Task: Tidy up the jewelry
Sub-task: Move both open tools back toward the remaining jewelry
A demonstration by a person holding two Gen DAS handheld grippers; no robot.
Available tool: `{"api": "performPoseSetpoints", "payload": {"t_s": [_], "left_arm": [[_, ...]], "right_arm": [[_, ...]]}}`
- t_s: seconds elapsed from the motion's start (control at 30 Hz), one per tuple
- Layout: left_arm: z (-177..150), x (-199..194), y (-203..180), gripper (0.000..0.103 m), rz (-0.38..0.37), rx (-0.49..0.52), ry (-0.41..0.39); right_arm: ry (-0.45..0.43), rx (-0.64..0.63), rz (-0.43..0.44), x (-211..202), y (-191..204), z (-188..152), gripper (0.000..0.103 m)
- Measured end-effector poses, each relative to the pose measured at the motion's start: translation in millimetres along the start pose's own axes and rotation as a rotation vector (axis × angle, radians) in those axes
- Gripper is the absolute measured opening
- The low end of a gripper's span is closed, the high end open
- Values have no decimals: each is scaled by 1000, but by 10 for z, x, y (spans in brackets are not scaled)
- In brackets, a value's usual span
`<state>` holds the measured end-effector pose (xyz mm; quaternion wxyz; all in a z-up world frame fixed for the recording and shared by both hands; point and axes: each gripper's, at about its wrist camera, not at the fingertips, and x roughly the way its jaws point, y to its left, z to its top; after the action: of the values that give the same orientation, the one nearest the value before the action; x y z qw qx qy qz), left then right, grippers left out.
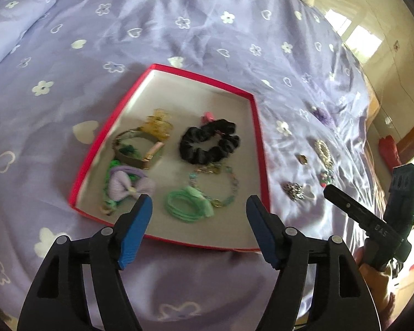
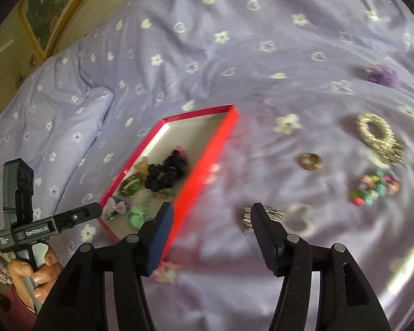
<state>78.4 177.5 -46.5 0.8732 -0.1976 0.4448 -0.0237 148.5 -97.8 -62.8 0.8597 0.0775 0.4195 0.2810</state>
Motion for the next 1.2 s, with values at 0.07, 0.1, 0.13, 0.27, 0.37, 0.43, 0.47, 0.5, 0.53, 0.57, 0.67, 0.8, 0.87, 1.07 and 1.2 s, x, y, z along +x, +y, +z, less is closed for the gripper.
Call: {"api": "performPoseSetpoints", "payload": {"t_s": [0.07,0.1,0.13,0.27,0.37,0.43,0.47,0.5,0.53,0.57,0.67,0.8,0.87,1.07,1.2], "left_arm": [[-19,13,-101,70,-12,17,4],[-25,19,-145,70,-17,24,6],[-35,21,-186,70,-23,32,8],[-71,52,-410,70,-45,74,20],[-91,79,-545,70,-57,98,26],[-100,109,-641,71,-64,114,32],[-104,125,-693,71,-65,123,35],[-108,144,-747,71,-66,133,37],[-112,158,-788,71,-66,141,39],[-115,182,-849,71,-67,155,41],[-128,227,-994,71,-56,196,39],[-144,303,-1167,71,-50,246,42],[-142,359,-1241,71,-46,268,48],[-122,574,-1430,71,-45,319,81],[-102,755,-1540,73,-38,362,106]], "right_arm": [[-8,22,-20,-84,-118,-36,60],[-11,35,-28,-129,-180,-56,60],[-16,47,-35,-172,-239,-76,60],[-31,79,-65,-321,-442,-141,61],[-42,99,-88,-424,-567,-179,62],[-50,112,-102,-477,-640,-193,64],[-54,116,-105,-501,-670,-202,65],[-57,121,-112,-525,-706,-207,65],[-60,124,-118,-540,-733,-209,65],[-62,125,-124,-550,-757,-204,65],[-65,127,-139,-570,-832,-194,66],[-59,126,-155,-528,-917,-167,68],[-50,123,-165,-485,-957,-145,68],[-20,92,-213,-330,-1064,-63,74],[-9,82,-229,-248,-1142,24,75]]}}
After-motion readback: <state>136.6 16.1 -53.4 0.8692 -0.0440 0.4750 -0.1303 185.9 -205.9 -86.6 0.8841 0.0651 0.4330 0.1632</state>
